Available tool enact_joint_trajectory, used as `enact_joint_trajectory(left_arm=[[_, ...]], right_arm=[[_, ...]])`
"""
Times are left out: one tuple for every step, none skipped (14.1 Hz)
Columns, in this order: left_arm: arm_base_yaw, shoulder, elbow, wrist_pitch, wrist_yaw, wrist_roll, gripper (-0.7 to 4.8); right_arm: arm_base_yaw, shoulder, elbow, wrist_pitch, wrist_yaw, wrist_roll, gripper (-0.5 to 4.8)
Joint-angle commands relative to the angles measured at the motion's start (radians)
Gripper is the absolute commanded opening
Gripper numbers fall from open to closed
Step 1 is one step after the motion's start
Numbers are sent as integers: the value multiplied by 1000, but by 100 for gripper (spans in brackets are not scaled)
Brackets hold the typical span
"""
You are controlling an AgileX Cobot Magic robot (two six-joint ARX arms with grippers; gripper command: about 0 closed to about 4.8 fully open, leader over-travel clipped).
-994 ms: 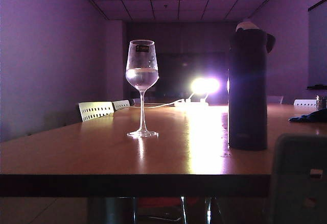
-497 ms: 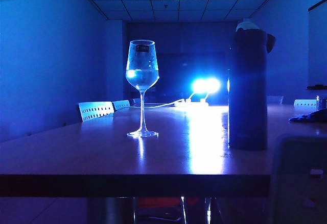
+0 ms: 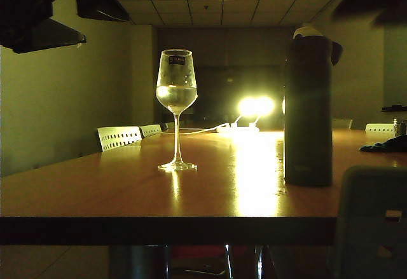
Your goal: Pick up the black thermos cup, pour some water from it into the stemmed glass, and then put the thermos cup back on the table.
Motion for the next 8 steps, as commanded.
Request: enact_joint_trajectory(left_arm=[[0,9,21,27,-12,12,479],[0,16,21,27,-14,25,479],[0,23,21,19,-14,25,479],[0,34,21,13,-15,26,479],[0,43,21,11,-15,26,479],[0,50,21,9,-14,26,479],[0,53,21,-3,-14,26,479],[0,53,20,-12,-15,26,479]], right_arm=[[21,127,-51,194,13,-14,479],[21,196,-52,252,13,-8,479],[21,259,-51,320,0,-8,479],[21,321,-51,404,-27,-7,479],[22,383,-51,493,-45,15,479],[22,445,-49,563,-50,51,479],[22,506,-49,624,-50,77,479],[22,551,-49,673,-51,94,479]])
